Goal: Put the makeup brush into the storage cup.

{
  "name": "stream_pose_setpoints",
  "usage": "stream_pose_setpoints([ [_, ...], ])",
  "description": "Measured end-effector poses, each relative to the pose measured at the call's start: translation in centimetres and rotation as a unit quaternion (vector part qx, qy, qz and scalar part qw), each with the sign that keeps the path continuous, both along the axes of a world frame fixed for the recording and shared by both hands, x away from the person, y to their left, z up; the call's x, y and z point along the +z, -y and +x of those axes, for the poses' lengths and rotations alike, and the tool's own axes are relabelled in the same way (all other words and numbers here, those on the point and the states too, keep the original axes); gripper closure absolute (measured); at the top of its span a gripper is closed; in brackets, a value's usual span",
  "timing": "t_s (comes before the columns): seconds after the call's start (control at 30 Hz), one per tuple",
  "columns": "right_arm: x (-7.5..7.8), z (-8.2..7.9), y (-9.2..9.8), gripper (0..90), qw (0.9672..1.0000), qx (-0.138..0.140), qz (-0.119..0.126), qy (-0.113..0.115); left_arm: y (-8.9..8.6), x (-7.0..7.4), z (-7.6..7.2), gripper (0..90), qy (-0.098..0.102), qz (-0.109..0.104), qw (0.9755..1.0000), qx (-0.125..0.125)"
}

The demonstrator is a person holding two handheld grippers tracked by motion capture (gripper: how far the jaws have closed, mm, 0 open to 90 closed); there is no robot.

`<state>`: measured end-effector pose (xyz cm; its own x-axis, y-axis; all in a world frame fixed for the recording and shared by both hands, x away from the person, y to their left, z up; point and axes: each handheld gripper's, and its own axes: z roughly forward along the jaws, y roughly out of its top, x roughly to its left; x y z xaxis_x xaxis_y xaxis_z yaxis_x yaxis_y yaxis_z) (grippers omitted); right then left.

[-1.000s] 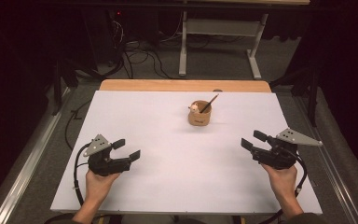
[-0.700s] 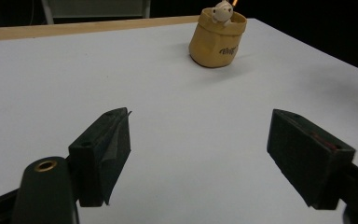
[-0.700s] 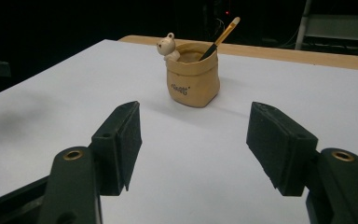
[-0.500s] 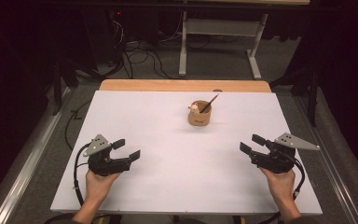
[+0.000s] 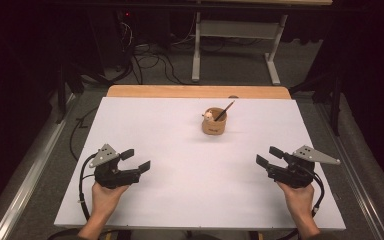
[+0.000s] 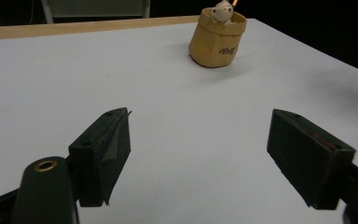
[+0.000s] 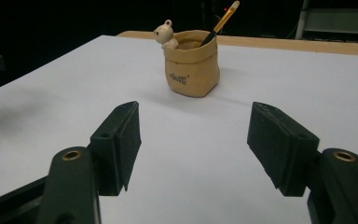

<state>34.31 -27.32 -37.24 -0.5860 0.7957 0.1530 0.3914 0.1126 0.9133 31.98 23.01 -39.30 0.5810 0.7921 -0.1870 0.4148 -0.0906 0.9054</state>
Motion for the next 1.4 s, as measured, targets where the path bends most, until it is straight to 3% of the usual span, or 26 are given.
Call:
stream_pose_setpoints([
  [0.8, -1.6, 0.3, 0.0, 36.1, 0.9997, -0.02, -0.012, -0.006, 0.0, 0.0, -0.1, 21.8, 0.001, 0.001, 1.0, 0.0],
  [1.1, -2.1, 0.4, -0.1, 36.1, 0.9993, -0.026, -0.026, -0.007, 0.0, 0.1, -0.1, 21.8, 0.002, 0.0, 1.0, 0.0],
  [1.4, -2.5, 0.3, -0.1, 35.9, 0.9992, -0.031, -0.022, -0.009, 0.0, 0.1, -0.2, 21.8, 0.004, -0.002, 1.0, -0.001],
])
